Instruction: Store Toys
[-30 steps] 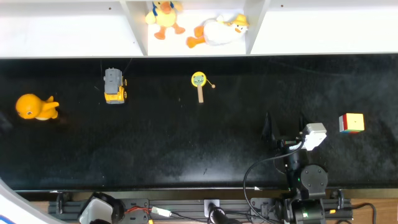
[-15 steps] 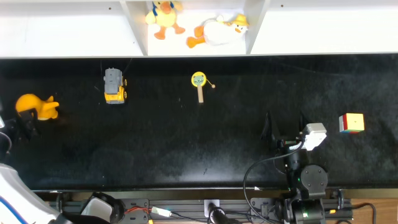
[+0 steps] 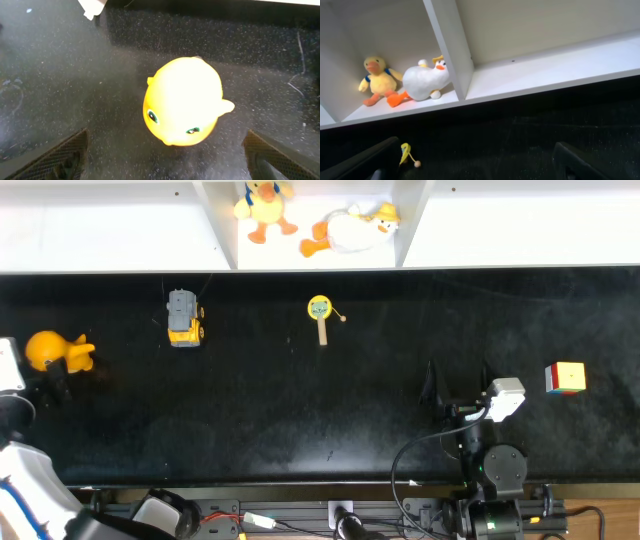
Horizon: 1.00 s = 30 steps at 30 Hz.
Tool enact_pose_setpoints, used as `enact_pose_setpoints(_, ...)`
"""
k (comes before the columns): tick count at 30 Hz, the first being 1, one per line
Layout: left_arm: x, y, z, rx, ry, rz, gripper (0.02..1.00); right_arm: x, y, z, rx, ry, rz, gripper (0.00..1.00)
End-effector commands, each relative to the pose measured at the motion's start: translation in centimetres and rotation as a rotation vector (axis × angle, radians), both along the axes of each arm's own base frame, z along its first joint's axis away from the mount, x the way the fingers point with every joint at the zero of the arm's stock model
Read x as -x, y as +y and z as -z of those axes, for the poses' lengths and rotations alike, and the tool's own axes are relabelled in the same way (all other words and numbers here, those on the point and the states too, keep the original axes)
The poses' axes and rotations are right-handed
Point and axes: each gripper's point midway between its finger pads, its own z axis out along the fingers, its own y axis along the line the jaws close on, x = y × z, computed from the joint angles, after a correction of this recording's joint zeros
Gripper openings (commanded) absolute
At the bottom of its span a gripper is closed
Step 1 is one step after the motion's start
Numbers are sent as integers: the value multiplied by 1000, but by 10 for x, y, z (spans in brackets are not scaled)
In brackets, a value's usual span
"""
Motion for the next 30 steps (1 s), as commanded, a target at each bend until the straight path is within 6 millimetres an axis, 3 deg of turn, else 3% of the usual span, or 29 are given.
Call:
enact_pose_setpoints(1,-5,2,16,24,3,29,996,0,0,4,3,2,5,993)
enact_pose_setpoints(13,-28,-10,37,112,-63,162,993,0,0,4,3,2,5,996)
enact_pose_setpoints(22,-29,-10,40,121,-57,163,761,0,0,4,4,1,5,996)
enact_pose_setpoints(30,-29,-10,40,121,-58,162,673,0,0,4,3,2,5,996)
